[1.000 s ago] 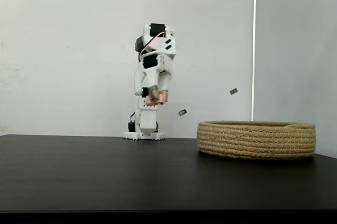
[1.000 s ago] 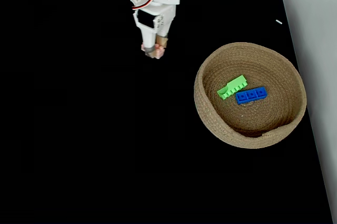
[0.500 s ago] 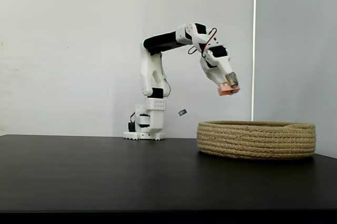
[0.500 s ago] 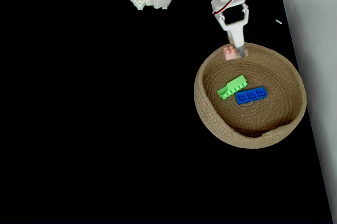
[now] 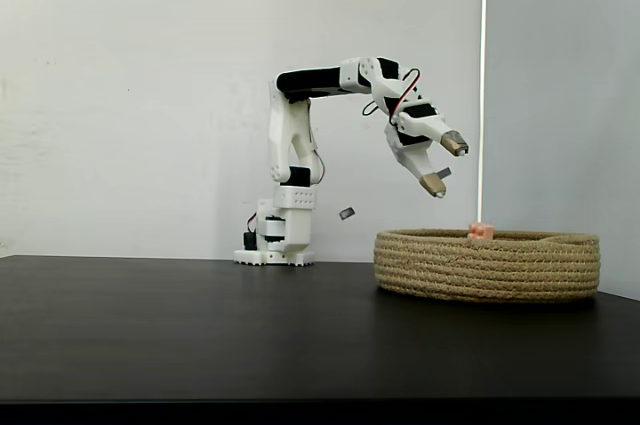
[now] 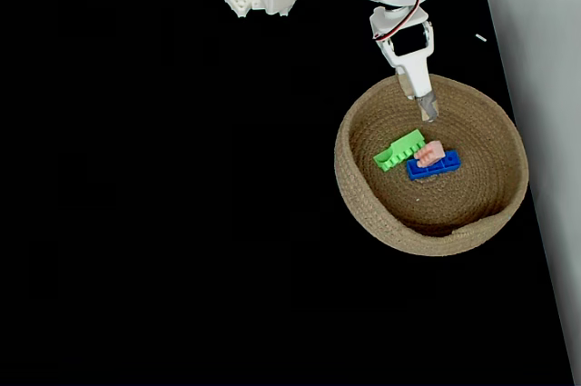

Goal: Place the lego blocks in the tray

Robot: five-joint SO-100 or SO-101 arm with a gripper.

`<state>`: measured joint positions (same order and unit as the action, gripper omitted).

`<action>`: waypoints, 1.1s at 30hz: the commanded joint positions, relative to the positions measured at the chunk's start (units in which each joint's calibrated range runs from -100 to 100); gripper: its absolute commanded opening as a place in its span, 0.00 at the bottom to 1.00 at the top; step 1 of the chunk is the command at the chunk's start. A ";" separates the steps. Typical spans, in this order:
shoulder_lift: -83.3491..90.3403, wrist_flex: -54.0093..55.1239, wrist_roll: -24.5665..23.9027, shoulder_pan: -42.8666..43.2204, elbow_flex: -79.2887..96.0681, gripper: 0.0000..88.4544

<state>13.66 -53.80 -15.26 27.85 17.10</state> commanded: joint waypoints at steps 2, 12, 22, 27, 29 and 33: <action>6.46 -1.89 1.47 -5.10 1.46 0.32; 27.36 8.11 9.67 -18.29 23.89 0.00; 54.27 11.94 17.24 -27.69 54.17 0.00; 66.65 9.27 19.05 -28.59 68.49 0.00; 69.92 7.44 19.49 -28.51 72.14 0.00; 76.63 4.36 19.88 -28.84 77.88 0.00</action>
<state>84.05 -47.79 4.22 -0.33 92.58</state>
